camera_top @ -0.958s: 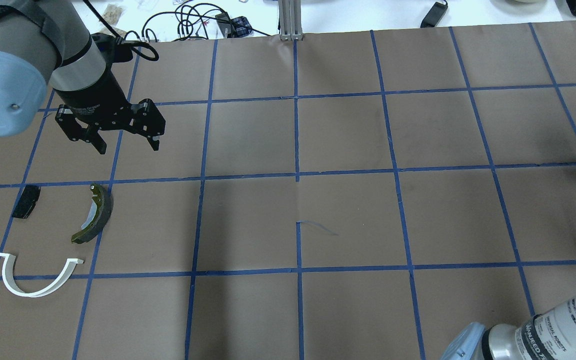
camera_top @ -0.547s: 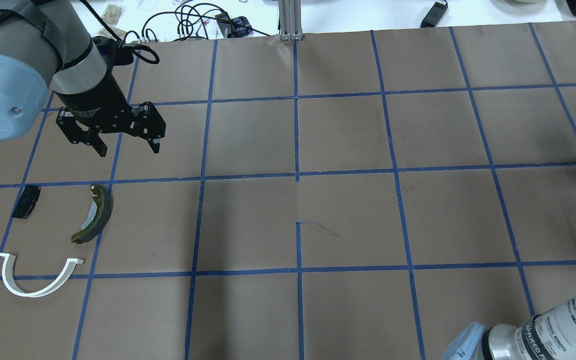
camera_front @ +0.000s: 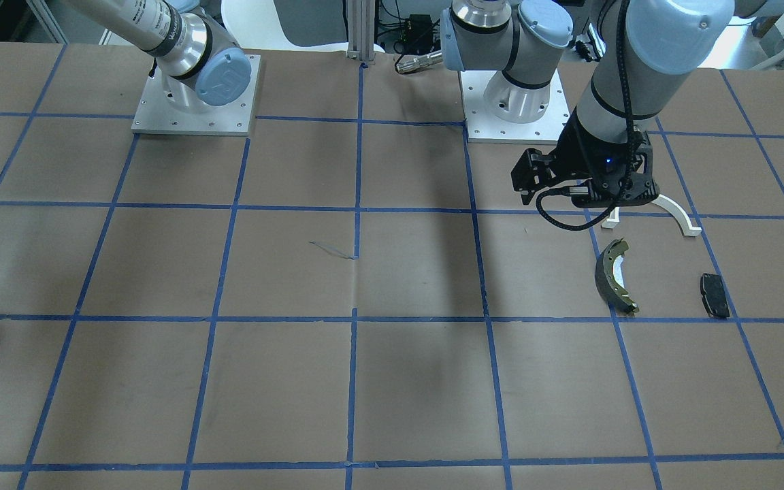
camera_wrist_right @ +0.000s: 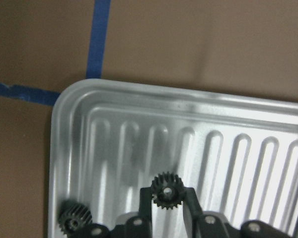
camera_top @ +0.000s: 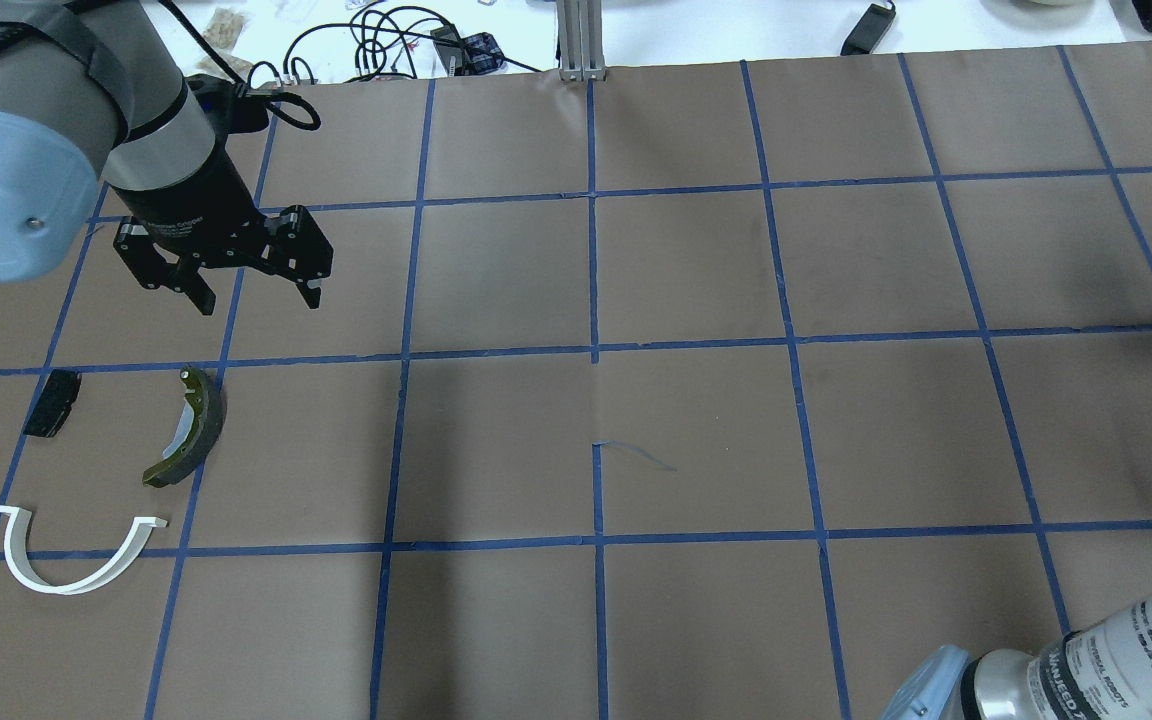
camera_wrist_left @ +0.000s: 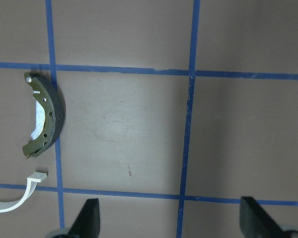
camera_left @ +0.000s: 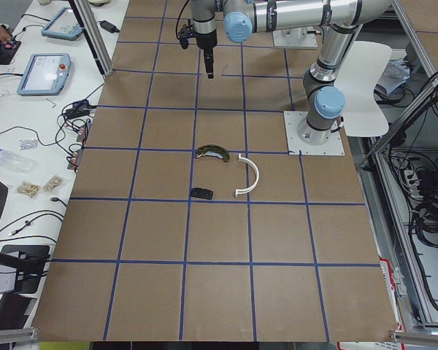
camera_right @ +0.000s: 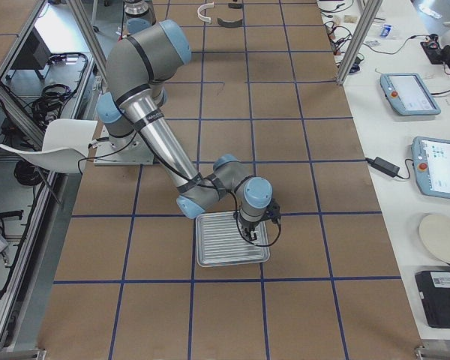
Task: Place bearing gear from tray to pile
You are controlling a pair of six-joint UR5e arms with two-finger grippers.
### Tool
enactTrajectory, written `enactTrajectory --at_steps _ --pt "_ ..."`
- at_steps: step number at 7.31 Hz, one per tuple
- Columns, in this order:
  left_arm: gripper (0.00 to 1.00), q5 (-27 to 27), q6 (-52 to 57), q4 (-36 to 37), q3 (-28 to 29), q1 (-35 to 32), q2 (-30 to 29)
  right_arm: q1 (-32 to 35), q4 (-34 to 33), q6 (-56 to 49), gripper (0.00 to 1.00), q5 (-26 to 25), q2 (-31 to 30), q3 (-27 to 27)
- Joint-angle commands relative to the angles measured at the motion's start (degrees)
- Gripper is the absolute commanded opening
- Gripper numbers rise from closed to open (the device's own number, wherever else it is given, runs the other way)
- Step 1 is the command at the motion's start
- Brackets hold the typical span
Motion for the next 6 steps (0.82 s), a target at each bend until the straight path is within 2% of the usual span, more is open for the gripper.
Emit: enactTrajectory --at_steps 1,3,6 --pt "1.00 0.00 0.00 0.00 0.01 -0.01 -0.07 6.79 6.74 9.12 0.00 -0.17 -8.53 0.41" --pt "1.00 0.00 0.00 0.00 0.10 -0.01 0.02 20.31 12.13 24.48 0.00 -0.17 -12.08 0.50" --pt "1.00 0.00 0.00 0.26 0.10 -0.09 0.02 44.55 12.15 54.51 0.00 0.36 -11.66 0.68"
